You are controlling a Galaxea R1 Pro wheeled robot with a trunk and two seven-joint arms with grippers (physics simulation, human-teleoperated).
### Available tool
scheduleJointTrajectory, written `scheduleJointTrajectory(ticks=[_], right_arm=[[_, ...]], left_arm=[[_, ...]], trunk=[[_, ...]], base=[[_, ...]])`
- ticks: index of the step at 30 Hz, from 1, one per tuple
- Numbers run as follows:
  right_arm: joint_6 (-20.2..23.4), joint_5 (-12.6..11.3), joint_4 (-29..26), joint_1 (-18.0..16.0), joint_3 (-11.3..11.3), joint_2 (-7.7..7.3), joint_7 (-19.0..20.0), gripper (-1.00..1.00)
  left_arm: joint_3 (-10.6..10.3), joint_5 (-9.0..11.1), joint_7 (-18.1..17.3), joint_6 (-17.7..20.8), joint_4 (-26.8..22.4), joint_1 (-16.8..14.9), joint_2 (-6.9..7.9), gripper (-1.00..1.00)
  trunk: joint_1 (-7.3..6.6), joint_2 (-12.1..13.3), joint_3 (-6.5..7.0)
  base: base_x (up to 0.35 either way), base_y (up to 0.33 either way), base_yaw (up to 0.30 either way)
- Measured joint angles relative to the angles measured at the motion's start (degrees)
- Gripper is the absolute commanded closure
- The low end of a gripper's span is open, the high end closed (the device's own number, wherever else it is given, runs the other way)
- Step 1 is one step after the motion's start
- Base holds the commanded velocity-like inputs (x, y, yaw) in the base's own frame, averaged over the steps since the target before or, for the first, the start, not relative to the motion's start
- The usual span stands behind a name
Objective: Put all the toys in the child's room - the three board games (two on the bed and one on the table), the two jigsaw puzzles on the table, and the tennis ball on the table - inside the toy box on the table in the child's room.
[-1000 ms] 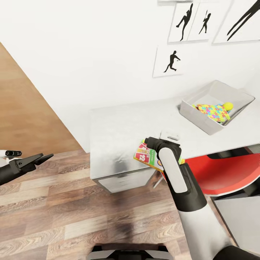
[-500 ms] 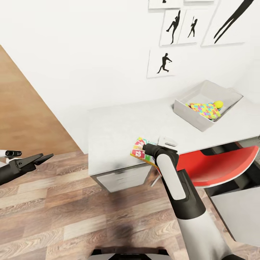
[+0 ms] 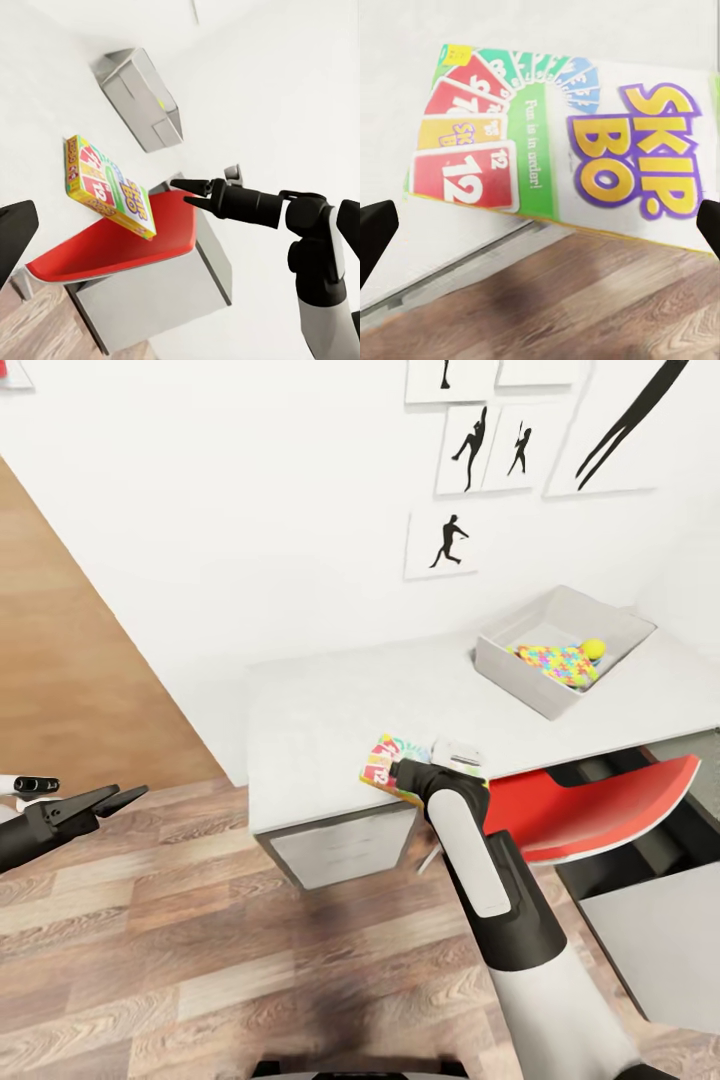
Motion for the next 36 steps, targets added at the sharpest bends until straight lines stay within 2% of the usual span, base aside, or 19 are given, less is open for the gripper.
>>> scheduleJointTrajectory(ticks=[8, 19, 24, 28, 30, 36], right_arm=[[0.0, -0.1, 0.0, 0.1, 1.5, -0.01, 0.0, -1.00], [0.0, -1.0, 0.0, 0.9, 2.1, 0.01, 0.1, -1.00], [0.1, -1.5, 0.0, 3.1, 2.8, 0.41, 0.1, -1.00], [0.1, -1.6, 0.0, 5.8, 5.0, 0.41, 0.1, -1.00], [-0.2, -1.7, 0.0, 8.0, 7.4, 0.41, 0.1, -1.00], [-0.4, -1.6, 0.0, 11.8, 8.9, 0.41, 0.2, -1.00]], left_arm=[[0.1, 0.0, 0.0, 0.0, 0.0, 0.0, 0.00, -1.00], [0.1, 0.0, 0.0, 0.0, 0.0, 0.0, 0.07, -1.00], [0.1, 0.0, 0.0, 0.0, 0.0, 0.0, 0.15, -1.00], [0.1, 0.0, 0.0, 0.0, 0.0, 0.0, 0.17, -1.00], [0.1, 0.0, 0.0, 0.0, 0.0, 0.0, 0.17, -1.00], [0.1, 0.0, 0.0, 0.0, 0.0, 0.0, 0.18, -1.00]], trunk=[[-0.01, 0.0, 0.74], [-0.02, 0.0, 1.74], [-0.02, 0.0, 2.19], [-0.02, 0.0, 2.56], [-0.02, 0.0, 2.74], [-0.02, 0.0, 3.30]], base=[[-0.131, 0.052, 0.000], [-0.021, 0.012, 0.000], [-0.001, 0.000, 0.000], [0.000, 0.000, 0.000], [0.000, 0.000, 0.000], [0.000, 0.000, 0.000]])
